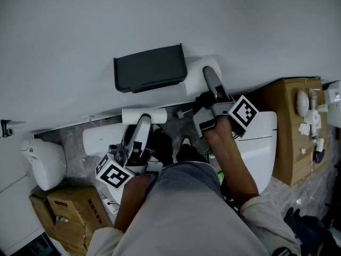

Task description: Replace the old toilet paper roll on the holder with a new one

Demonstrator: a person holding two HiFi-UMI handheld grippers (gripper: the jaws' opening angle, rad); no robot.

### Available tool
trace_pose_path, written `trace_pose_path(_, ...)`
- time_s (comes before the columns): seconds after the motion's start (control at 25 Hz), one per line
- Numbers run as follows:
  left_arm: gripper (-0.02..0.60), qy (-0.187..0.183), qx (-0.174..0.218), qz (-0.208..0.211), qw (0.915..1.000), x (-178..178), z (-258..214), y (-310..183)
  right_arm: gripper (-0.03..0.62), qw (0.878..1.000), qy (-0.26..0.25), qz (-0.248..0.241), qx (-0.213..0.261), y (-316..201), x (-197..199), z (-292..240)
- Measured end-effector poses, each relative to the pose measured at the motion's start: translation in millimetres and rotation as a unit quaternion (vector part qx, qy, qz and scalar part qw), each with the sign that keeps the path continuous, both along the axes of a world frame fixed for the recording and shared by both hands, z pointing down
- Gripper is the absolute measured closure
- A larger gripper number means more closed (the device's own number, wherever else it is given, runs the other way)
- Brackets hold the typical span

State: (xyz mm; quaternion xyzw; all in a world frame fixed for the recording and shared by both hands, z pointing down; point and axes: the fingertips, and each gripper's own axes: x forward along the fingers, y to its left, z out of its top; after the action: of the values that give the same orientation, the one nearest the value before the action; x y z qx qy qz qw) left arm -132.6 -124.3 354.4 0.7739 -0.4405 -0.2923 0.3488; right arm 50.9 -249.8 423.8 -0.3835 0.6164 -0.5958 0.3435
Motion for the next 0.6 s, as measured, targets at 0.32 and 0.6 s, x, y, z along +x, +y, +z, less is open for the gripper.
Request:
trace_pose_path(0.32, 0.400, 0.000, 0.001, -0.002, 1.0000, 0.0, 0.7, 0.7, 0.180, 1.000, -0.023, -0.006, 0.020, 1.2, -14.3, -7.4)
trace_pose_path(0.6, 0.400, 0.002, 0.006, -0.011, 0.9999, 1.8, 1.4, -0.3, 0.180, 0.999, -0.036, -0.018, 0.023, 9.3, -29.6, -5.4)
